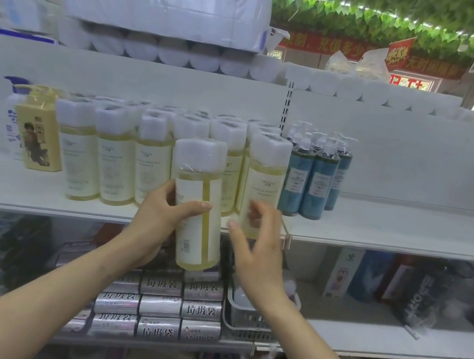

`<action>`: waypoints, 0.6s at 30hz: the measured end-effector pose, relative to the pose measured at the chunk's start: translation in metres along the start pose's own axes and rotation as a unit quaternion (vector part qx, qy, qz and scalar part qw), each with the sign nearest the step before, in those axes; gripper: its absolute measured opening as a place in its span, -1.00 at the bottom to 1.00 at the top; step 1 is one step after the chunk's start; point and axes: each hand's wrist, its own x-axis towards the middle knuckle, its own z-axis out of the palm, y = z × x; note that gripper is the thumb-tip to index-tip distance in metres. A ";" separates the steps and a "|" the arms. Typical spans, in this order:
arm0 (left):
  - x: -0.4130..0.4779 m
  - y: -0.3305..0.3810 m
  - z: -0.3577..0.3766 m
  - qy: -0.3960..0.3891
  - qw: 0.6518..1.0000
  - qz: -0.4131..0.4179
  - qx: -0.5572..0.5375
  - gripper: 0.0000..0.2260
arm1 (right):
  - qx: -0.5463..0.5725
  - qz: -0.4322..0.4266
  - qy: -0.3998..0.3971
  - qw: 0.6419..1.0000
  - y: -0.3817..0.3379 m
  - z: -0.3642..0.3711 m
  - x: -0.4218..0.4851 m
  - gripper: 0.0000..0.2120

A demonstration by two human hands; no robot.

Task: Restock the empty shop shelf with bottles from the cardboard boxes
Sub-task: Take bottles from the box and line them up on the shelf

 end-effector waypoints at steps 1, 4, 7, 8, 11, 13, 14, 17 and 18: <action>0.001 0.001 0.002 -0.007 1.000 -0.003 -0.012 -0.33 | 0.044 0.034 -0.070 0.996 -0.005 0.005 -0.007 -0.35; 0.004 0.006 0.008 -0.031 0.999 -0.014 -0.041 -0.39 | 0.148 0.117 -0.211 0.959 -0.009 0.016 -0.013 -0.18; 0.007 0.013 0.010 -0.064 0.996 -0.012 -0.057 -0.56 | 0.150 0.135 -0.187 0.961 -0.008 0.023 -0.007 -0.22; 0.009 0.015 0.010 -0.075 0.995 -0.012 -0.061 -0.59 | 0.142 0.140 -0.165 0.966 -0.009 0.027 -0.005 -0.23; 0.017 0.023 0.010 -0.093 0.995 0.008 -0.040 -0.57 | 0.091 0.152 -0.091 0.980 -0.015 0.041 0.001 -0.19; 0.022 0.026 0.007 -0.087 0.996 0.030 0.002 -0.49 | 0.063 0.157 -0.039 0.985 -0.018 0.049 0.005 -0.14; 0.023 0.026 0.005 -0.083 0.995 0.039 0.036 -0.44 | 0.051 0.154 -0.017 0.987 -0.019 0.053 0.007 -0.14; 0.021 0.023 0.003 -0.053 0.984 0.050 0.160 -0.29 | 0.008 0.126 0.026 0.992 -0.020 0.060 0.012 -0.17; 0.020 0.021 0.004 -0.042 0.982 0.046 0.176 -0.26 | -0.008 0.115 0.030 0.993 -0.021 0.062 0.012 -0.17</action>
